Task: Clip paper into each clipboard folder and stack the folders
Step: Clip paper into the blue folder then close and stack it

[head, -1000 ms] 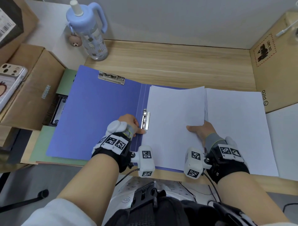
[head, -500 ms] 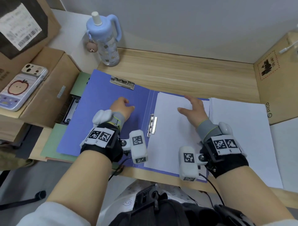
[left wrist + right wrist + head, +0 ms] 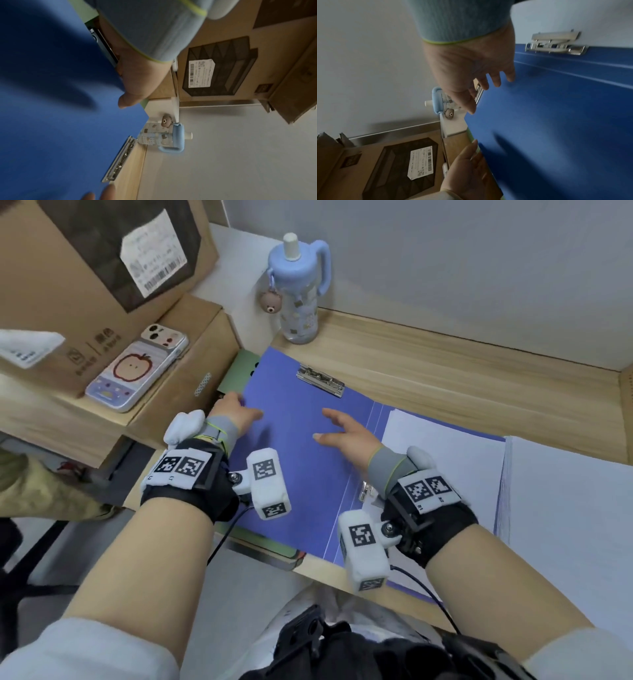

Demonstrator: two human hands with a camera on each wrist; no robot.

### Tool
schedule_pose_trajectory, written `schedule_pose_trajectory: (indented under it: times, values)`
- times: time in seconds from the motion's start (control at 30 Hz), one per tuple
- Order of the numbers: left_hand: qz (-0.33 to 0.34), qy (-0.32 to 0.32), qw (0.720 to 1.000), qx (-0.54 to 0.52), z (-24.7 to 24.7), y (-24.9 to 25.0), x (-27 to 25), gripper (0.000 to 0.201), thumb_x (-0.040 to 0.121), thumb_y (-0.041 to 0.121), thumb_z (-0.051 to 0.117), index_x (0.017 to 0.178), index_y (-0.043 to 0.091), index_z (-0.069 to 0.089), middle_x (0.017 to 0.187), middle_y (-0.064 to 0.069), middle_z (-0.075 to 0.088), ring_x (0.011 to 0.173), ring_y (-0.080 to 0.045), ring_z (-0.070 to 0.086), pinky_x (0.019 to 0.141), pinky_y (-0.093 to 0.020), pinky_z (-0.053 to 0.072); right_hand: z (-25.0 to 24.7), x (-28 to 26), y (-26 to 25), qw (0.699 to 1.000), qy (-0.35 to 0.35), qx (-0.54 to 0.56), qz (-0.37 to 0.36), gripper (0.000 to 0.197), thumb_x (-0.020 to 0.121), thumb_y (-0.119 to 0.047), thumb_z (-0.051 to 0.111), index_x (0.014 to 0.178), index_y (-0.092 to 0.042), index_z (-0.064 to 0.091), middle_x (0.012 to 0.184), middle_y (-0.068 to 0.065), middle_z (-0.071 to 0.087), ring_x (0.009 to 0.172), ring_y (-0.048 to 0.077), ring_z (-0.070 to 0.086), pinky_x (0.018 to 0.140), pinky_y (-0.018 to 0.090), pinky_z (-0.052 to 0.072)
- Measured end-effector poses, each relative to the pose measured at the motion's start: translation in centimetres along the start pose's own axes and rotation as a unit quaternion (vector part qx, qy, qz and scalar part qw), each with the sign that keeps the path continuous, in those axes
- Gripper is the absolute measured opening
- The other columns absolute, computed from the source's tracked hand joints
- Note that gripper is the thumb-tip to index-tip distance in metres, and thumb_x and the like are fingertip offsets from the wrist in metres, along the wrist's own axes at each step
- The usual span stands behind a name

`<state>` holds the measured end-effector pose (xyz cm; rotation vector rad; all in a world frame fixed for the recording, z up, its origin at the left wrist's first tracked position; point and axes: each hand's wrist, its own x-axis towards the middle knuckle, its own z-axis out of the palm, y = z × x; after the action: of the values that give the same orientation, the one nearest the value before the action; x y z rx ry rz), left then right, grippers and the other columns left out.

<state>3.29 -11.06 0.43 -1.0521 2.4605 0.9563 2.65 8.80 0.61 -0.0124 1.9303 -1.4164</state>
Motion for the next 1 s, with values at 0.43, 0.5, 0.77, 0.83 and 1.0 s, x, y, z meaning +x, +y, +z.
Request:
schedule_pose_trajectory:
  times: [0.43,0.5,0.77,0.83,1.0]
  values:
    - [0.083,-0.110,0.965,-0.224,-6.4,4.1,-4.6,0.008,0.098,0.024,0.047,0.099,0.020,0.054,0.078,0.001,0.060,0.050,-0.007,0.062,0.055,-0.020,0.052,0.5,0.7,-4.7,0.991,0.031,0.112,-0.065,0.065,0.090,-0.020,0.060,0.147,-0.025,0.029,0.154,-0.006,0.025,0.141,0.009,0.026,0.103,0.027,0.028]
    - [0.115,-0.137,0.953,-0.243,-6.6,5.0,-5.6,0.018,0.097,0.026,0.048,0.112,0.019,0.054,0.080,-0.001,0.063,0.044,-0.004,0.063,0.050,-0.017,0.054,0.0,0.6,-5.4,0.986,0.048,0.133,-0.090,0.072,0.087,-0.026,0.064,0.148,-0.028,0.026,0.155,-0.009,0.023,0.143,0.007,0.023,0.101,0.027,0.026]
    - [0.172,-0.239,0.912,-0.286,-3.7,8.4,-8.2,0.017,0.098,0.026,0.045,0.105,0.020,0.058,0.058,0.003,0.068,0.051,-0.008,0.067,0.052,-0.018,0.054,-2.5,-1.7,-5.8,0.974,0.114,0.140,-0.136,0.087,0.070,-0.025,0.069,0.146,-0.030,0.028,0.153,-0.001,0.025,0.138,0.012,0.032,0.109,0.033,0.032]
    - [0.175,-0.255,0.907,-0.286,-2.5,9.3,-8.8,0.016,0.098,0.026,0.045,0.104,0.020,0.058,0.060,0.003,0.070,0.053,-0.009,0.069,0.052,-0.018,0.054,-3.7,-3.0,-5.6,0.970,0.129,0.160,-0.133,0.083,0.069,-0.021,0.065,0.144,-0.025,0.032,0.148,0.000,0.033,0.133,0.014,0.039,0.104,0.035,0.037]
    - [0.144,-0.294,0.904,-0.275,1.7,10.3,-9.2,0.013,0.097,0.028,0.046,0.100,0.023,0.058,0.081,0.002,0.071,0.066,-0.008,0.070,0.058,-0.020,0.053,-7.5,-6.1,-3.8,0.959,0.144,0.201,-0.137,0.054,0.084,-0.004,0.059,0.133,-0.020,0.045,0.109,-0.003,0.052,0.100,0.016,0.054,0.097,0.045,0.047]
